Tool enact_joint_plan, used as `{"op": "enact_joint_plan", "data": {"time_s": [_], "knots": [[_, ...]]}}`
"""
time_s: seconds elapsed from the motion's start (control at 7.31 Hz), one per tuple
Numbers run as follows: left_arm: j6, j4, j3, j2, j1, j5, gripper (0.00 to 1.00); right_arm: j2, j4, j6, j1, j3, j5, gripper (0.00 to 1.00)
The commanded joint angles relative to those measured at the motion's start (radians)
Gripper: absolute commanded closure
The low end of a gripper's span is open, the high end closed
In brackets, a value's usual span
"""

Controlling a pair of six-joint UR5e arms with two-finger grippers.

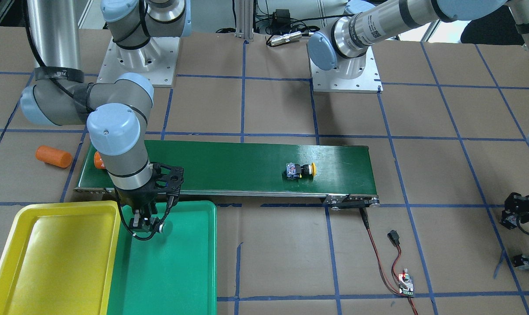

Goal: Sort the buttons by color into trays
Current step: 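Carry the green button into the green tray with the right gripper, then carry a table button onto the belt with the left gripper while the right returns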

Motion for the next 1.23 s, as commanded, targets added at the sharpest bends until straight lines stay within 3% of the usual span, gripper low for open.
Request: {"op": "enact_joint_plan", "data": {"time_s": [0.0, 0.27, 0.68, 0.96, 1.09], "knots": [[-0.011, -0.066, 0.001, 0.031, -0.005, -0.004, 1.00, 0.006, 0.002, 0.000, -0.008, 0.003, 0.001, 0.00], [-0.025, -0.150, -0.012, 0.138, -0.046, -0.001, 1.00, -0.083, 0.002, 0.001, -0.008, 0.068, 0.002, 0.00], [-0.017, -0.357, -0.141, 0.390, -0.390, 0.052, 1.00, -0.233, 0.002, 0.020, 0.022, 0.268, -0.001, 0.00], [-0.022, -0.344, -0.309, 0.499, -0.625, 0.060, 1.00, -0.246, 0.066, 0.021, 0.096, 0.276, -0.004, 0.00], [-0.049, -0.190, -0.422, 0.536, -0.713, 0.121, 1.00, -0.247, 0.123, 0.020, 0.096, 0.262, -0.002, 0.00]]}}
